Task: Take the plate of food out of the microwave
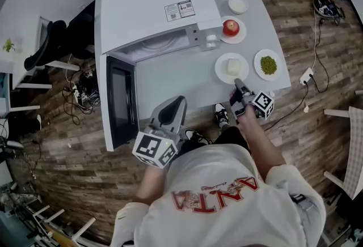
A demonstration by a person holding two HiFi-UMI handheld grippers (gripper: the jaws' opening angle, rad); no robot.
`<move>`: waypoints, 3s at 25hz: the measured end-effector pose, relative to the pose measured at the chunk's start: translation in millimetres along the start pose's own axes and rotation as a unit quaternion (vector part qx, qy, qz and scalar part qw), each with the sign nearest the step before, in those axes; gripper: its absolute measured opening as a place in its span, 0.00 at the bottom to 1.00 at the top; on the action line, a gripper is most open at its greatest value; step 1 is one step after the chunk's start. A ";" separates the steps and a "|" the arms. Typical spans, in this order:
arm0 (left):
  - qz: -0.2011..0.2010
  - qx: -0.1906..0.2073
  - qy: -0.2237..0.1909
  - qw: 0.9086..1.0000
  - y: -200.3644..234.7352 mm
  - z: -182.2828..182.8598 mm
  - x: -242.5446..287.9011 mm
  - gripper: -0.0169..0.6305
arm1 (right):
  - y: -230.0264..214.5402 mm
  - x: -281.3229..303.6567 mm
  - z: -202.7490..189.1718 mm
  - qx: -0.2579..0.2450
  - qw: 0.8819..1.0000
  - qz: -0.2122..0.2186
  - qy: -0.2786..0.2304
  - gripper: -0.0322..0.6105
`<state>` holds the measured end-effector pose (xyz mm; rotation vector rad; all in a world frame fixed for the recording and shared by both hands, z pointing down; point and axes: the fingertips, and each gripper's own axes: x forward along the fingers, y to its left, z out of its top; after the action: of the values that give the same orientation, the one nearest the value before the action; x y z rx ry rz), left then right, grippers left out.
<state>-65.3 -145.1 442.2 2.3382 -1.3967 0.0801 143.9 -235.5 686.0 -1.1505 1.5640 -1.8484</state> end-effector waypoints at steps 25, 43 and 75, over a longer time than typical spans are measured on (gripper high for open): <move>0.000 -0.012 -0.010 1.000 -1.9 3.8 9.0 0.05 | -5.3 8.1 -16.0 -0.291 0.935 -0.136 0.152 0.38; 0.028 -0.014 -0.054 0.998 9.4 23.0 -7.9 0.05 | 18.3 -2.7 -65.5 -0.354 0.883 -0.145 0.273 0.07; 0.193 0.043 -0.147 0.969 46.3 97.1 -116.9 0.05 | 354.0 -23.2 -169.8 -0.606 0.728 0.264 0.182 0.05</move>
<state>-178.2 -103.6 338.4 2.1768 -2.0191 -0.1033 -42.2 -208.9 340.6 -0.5402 3.0795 -0.5073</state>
